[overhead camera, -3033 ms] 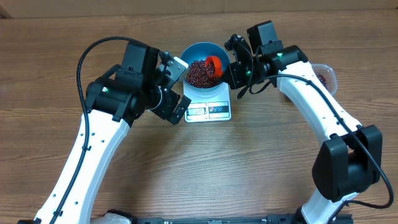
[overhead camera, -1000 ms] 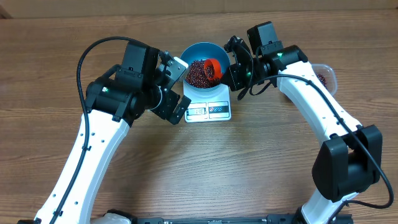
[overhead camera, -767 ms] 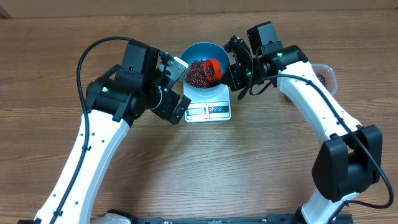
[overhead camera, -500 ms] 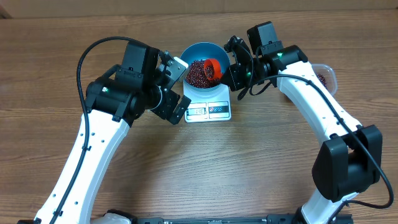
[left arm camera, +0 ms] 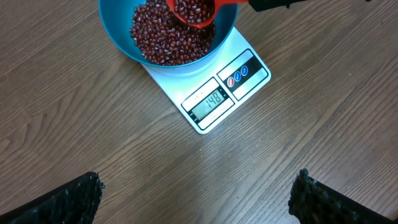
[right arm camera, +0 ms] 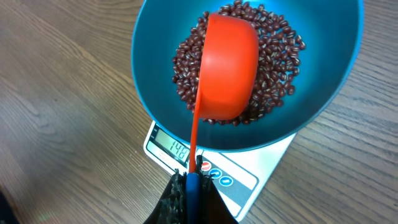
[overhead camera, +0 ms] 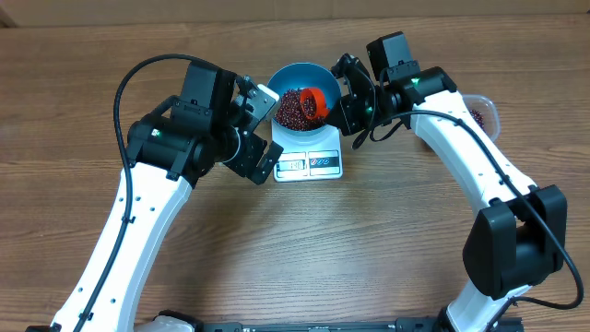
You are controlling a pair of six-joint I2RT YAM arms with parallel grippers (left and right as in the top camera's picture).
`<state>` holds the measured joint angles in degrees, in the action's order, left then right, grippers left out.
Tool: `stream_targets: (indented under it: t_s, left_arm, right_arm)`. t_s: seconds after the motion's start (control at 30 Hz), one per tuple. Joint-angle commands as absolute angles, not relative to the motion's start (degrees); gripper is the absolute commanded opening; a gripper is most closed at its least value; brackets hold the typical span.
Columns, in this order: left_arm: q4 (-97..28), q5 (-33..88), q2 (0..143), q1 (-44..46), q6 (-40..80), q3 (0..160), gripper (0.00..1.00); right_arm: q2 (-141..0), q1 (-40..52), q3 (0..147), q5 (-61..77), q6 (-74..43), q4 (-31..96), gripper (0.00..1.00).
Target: Scoop item into bowl and weigh 150g on scale
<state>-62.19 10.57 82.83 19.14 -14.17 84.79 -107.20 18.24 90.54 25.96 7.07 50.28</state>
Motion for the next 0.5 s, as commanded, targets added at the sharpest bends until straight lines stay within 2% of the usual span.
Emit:
stream_targets:
  t_s: [0.0,0.1,0.2,0.33,0.47]
  left_arm:
    - [-62.2,11.4,82.4,19.5,-15.7,85.6,1.0]
    - [-62.2,11.4,82.4,19.5,-15.7,85.6,1.0]
    - [-62.2,11.4,82.4,19.5,-15.7,85.6,1.0]
    - [-62.2,11.4,82.4,19.5,-15.7,85.6,1.0]
    - [-62.2,11.4,82.4,19.5,-15.7,85.6,1.0]
  right_arm:
    - [-104.8,17.9,92.4,25.3,5.8,49.8,0.04]
    - [-104.8,17.9,92.4,25.6,5.9,50.0,0.04]
    - [-104.8,18.2,92.4,29.6,13.8,51.9,0.04]
    - [-104.8,18.2,92.4,24.8,7.5,50.9,0.04]
    - [-104.8,18.0,92.4,25.1,7.5,50.9,0.03]
